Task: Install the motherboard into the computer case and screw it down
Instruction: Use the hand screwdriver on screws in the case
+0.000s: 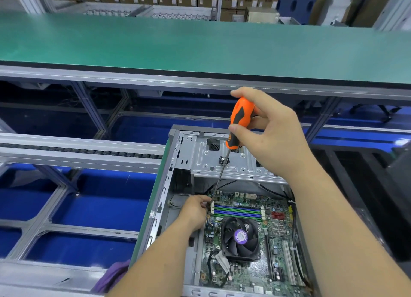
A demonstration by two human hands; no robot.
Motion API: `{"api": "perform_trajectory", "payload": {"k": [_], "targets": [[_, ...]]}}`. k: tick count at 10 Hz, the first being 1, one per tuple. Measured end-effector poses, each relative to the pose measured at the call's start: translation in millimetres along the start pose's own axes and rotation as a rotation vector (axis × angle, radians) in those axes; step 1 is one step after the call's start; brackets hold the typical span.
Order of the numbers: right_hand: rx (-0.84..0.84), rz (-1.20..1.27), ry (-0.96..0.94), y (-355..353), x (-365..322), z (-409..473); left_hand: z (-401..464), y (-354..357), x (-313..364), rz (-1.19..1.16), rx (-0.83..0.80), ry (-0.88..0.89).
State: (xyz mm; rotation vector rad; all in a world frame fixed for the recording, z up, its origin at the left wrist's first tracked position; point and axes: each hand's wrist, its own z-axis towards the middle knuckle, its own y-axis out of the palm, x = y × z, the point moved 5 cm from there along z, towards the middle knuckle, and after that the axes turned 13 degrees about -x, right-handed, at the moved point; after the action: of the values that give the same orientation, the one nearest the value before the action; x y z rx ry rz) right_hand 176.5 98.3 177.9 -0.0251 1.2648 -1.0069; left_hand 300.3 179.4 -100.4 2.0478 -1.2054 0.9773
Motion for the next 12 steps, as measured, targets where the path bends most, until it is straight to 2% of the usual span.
{"api": "perform_trajectory", "payload": {"k": [1, 2, 3, 4, 6, 7, 8, 9, 11, 12], "targets": [[0.005, -0.005, -0.004, 0.1, 1.0, 0.9, 2.5, -0.1, -1.5, -0.032, 0.026, -0.05], [0.008, 0.001, -0.003, -0.3, 2.7, 1.9, -1.2, 2.0, 6.8, 0.239, -0.013, -0.029], [0.008, 0.006, 0.003, -0.8, 4.4, 1.7, -6.2, 0.0, 6.4, 0.294, 0.011, -0.013], [0.01, 0.0, 0.003, -1.8, 4.4, 1.0, -6.5, 5.4, 8.3, 0.224, -0.037, -0.048], [0.008, 0.001, -0.004, -0.3, 2.5, 1.6, 0.3, -3.7, 4.4, 0.277, -0.057, -0.079], [0.0, -0.005, -0.002, -1.3, 1.6, 0.7, 0.5, -0.3, 13.6, 0.6, -0.021, 0.068], [0.002, 0.003, -0.007, -4.1, 2.0, -1.1, 4.2, 0.0, 2.9, 0.472, 0.072, 0.017], [0.02, 0.032, -0.014, -6.6, 1.4, -4.6, 1.3, -5.1, 6.5, 0.731, 0.075, 0.084], [0.018, 0.036, -0.024, -3.7, 1.1, -10.1, 1.9, -9.4, -4.0, 0.683, 0.056, 0.072], [0.037, 0.031, -0.034, -3.9, -2.1, -12.8, 0.9, -14.7, -2.4, 0.695, 0.124, 0.084]]}}
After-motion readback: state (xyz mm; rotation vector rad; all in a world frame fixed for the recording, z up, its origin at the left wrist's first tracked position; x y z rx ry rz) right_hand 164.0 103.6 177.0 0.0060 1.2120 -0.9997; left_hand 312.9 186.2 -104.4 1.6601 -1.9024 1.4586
